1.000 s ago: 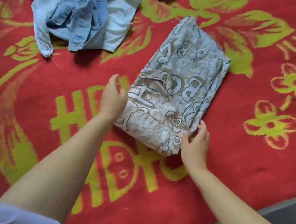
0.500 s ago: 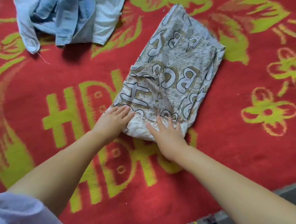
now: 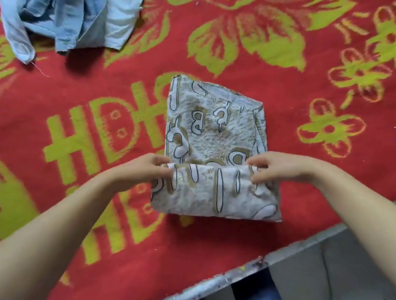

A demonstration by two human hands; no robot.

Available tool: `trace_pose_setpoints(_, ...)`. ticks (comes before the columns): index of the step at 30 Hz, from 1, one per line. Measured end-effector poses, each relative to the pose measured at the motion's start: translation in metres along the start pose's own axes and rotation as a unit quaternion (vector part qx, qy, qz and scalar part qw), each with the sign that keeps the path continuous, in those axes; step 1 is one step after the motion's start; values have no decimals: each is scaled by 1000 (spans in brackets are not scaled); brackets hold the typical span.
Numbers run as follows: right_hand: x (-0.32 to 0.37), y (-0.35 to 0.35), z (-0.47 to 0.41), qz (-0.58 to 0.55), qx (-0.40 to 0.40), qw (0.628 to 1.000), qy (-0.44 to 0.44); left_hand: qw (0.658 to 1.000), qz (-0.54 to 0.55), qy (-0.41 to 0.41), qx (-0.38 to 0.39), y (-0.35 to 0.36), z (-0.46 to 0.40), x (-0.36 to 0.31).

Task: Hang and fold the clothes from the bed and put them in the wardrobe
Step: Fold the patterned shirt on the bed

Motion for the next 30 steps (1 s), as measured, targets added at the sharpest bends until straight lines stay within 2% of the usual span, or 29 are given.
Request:
trace_pose_setpoints(1, 1, -13, -8, -21, -56, 998, -10, 998, 52, -16, -45, -8, -10, 0)
trace_pose_setpoints(3, 0, -26, -28, 2, -189, 982, -17, 974, 123, -60, -181, -13, -35, -3)
trace_pose_setpoints(5, -5, -22, -48, 18, -323, 945, -38, 929, 108, -90, -342, -3, -60, -11)
trace_pose_setpoints(6, -7, -15, -54, 22, -372, 926, -58, 908, 107, -92, -396, 5, -69, -14)
trace_pose_setpoints(9, -16, 17, -53, 129, -445, 881, -99, 872, 142, -81, -462, 19, -73, -11)
trace_pose_setpoints(10, -18, 32, -48, 189, -458, 859, -132, 860, 74, -59, -502, 23, -65, -6)
trace_pose_setpoints(12, -24, 70, -41, 314, -433, 821, -198, 819, -158, 28, -551, 41, -46, 0)
trace_pose_setpoints(13, -28, 88, -40, 371, -390, 818, -201, 797, -272, 89, -532, 61, -38, 0)
trace_pose_setpoints(15, -39, 104, -43, 423, -291, 849, -124, 768, -446, 169, -428, 109, -30, 4)
trace_pose_setpoints(17, -53, 101, -53, 430, -249, 867, -26, 777, -519, 115, -338, 133, -31, 15)
trace_pose_setpoints(19, -57, 95, -59, 437, -255, 863, 13, 789, -522, 36, -323, 121, -41, 20)
trace_pose_setpoints(21, -51, 94, -63, 430, -257, 865, 26, 788, -527, 28, -317, 102, -50, 20)
trace_pose_setpoints(22, -45, 92, -62, 429, -240, 870, 34, 791, -541, 28, -285, 94, -53, 17)
trace_pose_setpoints(24, -30, 85, -53, 416, -191, 888, 38, 808, -562, 8, -176, 85, -50, 7)
trace_pose_setpoints(26, -5, 68, -33, 363, -110, 925, 33, 843, -532, -1, -74, 67, -38, -12)
trace_pose_setpoints(28, 24, 41, -12, 291, -25, 956, 18, 899, -437, -6, 43, 38, -23, -39)
trace_pose_setpoints(30, 52, 6, 0, 298, 41, 953, 43, 928, -340, -37, 147, 5, -15, -64)
Point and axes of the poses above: each hand's wrist, its own z-axis away from the middle knuckle, its own y-axis out of the palm, x = y × z, the point moved 1 cm from there along -z, towards the middle knuckle, and after that the axes turned 12 degrees about -z, right-handed, at the moved point
